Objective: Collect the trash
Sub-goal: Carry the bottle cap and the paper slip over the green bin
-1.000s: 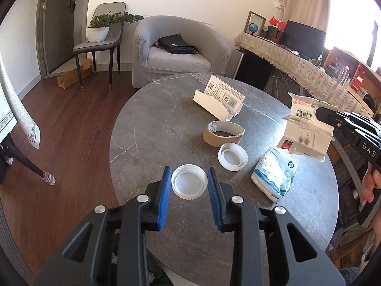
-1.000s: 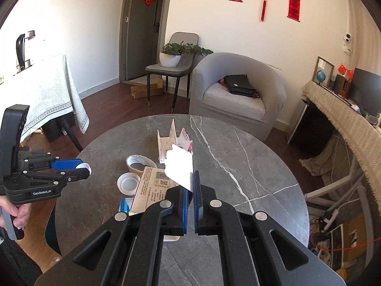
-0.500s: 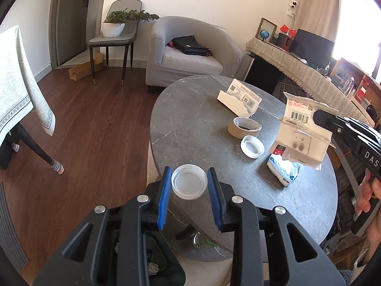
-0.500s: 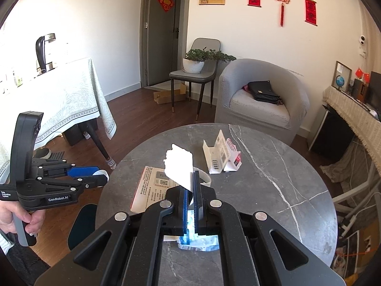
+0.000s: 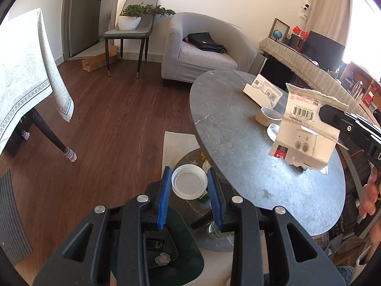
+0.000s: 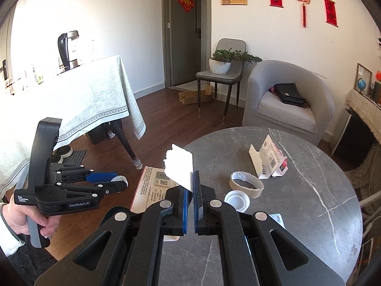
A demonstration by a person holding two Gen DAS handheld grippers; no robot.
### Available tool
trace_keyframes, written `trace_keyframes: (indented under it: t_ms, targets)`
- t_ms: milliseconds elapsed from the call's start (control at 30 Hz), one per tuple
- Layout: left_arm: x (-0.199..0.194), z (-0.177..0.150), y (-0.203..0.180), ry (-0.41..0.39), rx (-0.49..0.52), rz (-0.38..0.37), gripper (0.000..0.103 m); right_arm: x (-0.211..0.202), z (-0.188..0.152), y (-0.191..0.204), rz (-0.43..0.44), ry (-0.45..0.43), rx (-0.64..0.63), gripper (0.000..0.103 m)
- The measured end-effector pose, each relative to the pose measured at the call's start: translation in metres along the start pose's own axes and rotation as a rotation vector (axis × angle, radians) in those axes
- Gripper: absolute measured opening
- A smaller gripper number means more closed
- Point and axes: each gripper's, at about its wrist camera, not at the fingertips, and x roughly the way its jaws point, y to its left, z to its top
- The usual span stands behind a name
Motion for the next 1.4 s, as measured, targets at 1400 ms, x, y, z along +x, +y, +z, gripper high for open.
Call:
trace_keyframes:
  t_ms: [1400]
  targets:
    - [0.041,-0.102,0.097,0.319,-0.079,0.051,0.04,0.093,-0.002,0.118,0.186,0.228,-0.134,0.003]
